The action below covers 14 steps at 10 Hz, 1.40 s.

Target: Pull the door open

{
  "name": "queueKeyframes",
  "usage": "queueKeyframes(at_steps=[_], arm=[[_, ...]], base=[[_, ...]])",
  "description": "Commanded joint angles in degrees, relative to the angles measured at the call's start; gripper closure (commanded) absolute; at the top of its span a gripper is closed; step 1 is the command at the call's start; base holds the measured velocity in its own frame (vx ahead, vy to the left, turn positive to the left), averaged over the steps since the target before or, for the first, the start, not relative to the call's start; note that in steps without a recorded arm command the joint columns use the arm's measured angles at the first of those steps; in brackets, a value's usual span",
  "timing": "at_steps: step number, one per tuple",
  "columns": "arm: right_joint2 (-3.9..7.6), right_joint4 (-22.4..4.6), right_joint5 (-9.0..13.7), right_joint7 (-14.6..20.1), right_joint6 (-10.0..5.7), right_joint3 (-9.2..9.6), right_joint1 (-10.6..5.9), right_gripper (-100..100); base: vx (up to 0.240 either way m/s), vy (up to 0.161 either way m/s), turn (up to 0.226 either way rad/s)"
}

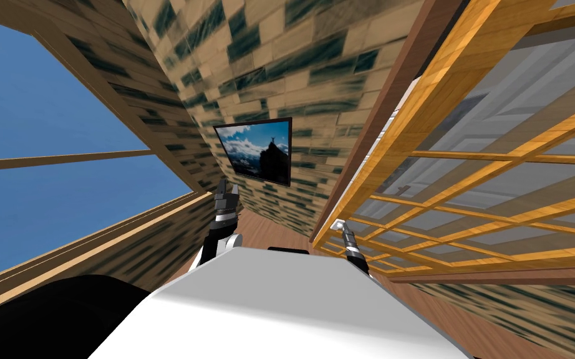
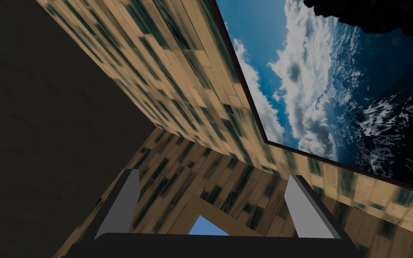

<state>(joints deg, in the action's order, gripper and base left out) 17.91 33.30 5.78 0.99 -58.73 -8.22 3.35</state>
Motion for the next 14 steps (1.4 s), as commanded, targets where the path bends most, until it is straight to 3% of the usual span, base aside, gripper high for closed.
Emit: queueKeyframes(at_steps=[1, 14], arm=[[-0.57, 0.24, 0.15, 1.75, 0.18, 0.71, -0.22, 100], [-0.9, 0.59, 6.46, 20.53, 2.04, 4.42, -1.85, 100]], base=[[-0.034, -0.016, 0.014], [-0.038, -0.017, 0.04]])
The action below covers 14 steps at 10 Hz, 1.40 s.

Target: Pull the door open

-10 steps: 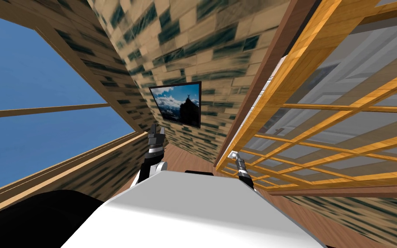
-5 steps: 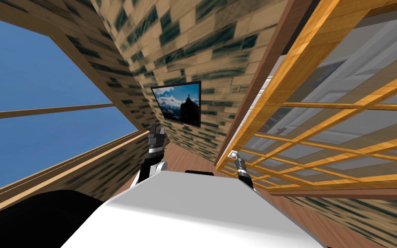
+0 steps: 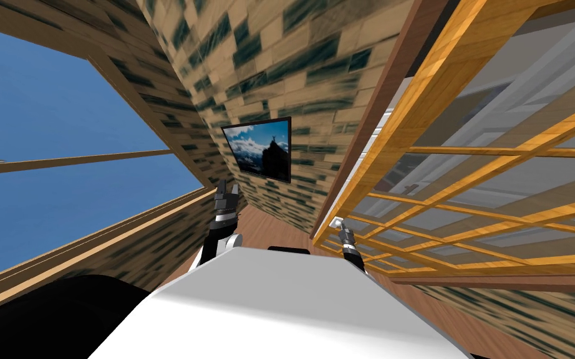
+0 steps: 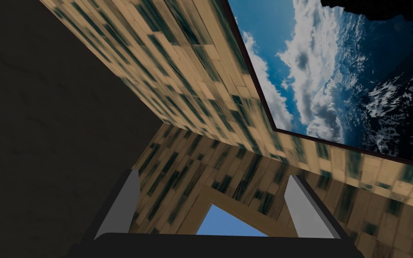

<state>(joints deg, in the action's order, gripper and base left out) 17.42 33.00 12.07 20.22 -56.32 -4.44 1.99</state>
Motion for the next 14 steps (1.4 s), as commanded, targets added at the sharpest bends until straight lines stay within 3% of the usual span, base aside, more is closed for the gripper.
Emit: queueKeyframes(at_steps=[1, 14], arm=[[-0.25, 0.08, 0.73, 2.2, 0.22, 0.33, -0.28, -100], [-2.32, 0.71, 6.69, 20.1, 2.03, 3.08, -2.56, -100]], base=[[-0.046, -0.031, 0.007], [-0.062, -0.009, 0.017]])
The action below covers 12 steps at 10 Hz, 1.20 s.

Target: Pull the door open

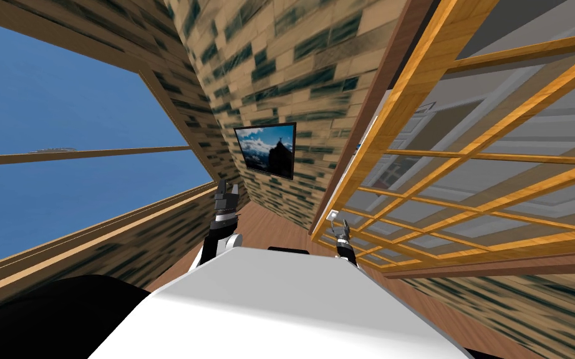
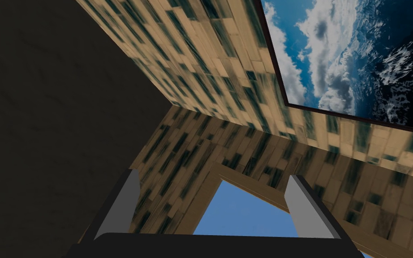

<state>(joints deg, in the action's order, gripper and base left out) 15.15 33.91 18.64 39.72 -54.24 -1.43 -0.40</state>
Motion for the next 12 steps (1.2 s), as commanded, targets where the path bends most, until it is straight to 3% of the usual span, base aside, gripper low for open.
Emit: queueKeyframes(at_steps=[1, 12], arm=[[-0.37, -0.1, 1.03, 2.86, 0.23, 0.48, -0.52, -100], [-2.59, 0.58, 7.45, 18.69, 2.18, 3.43, -2.98, -100]], base=[[-0.056, -0.007, 0.024], [-0.06, -0.011, 0.02]])
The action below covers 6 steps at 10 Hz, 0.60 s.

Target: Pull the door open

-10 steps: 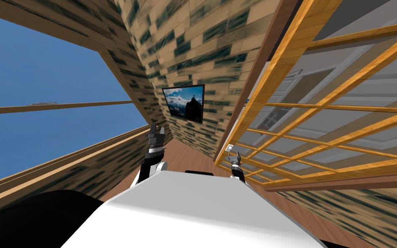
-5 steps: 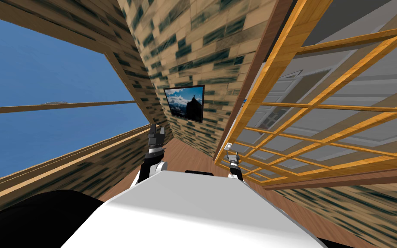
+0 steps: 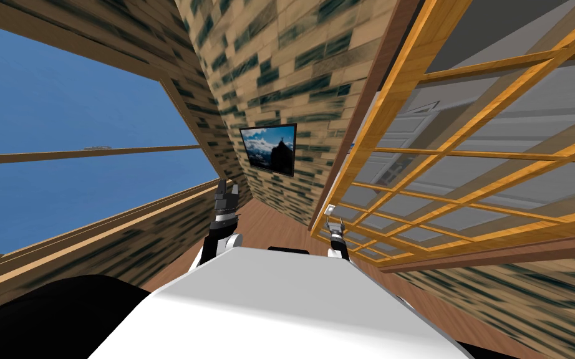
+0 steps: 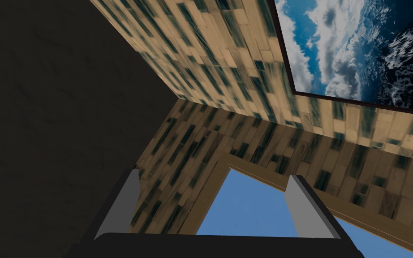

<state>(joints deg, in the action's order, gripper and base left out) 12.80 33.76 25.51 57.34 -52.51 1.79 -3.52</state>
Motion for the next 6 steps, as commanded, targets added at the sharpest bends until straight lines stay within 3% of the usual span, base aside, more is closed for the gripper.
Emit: queueKeyframes(at_steps=[1, 6], arm=[[-0.24, 0.73, 0.57, 1.91, 0.45, 0.22, 0.14, -100], [-1.1, 1.0, 3.04, 8.88, 1.2, 1.35, -0.81, -100]], base=[[-0.063, -0.007, 0.013], [-0.048, -0.01, 0.015]])
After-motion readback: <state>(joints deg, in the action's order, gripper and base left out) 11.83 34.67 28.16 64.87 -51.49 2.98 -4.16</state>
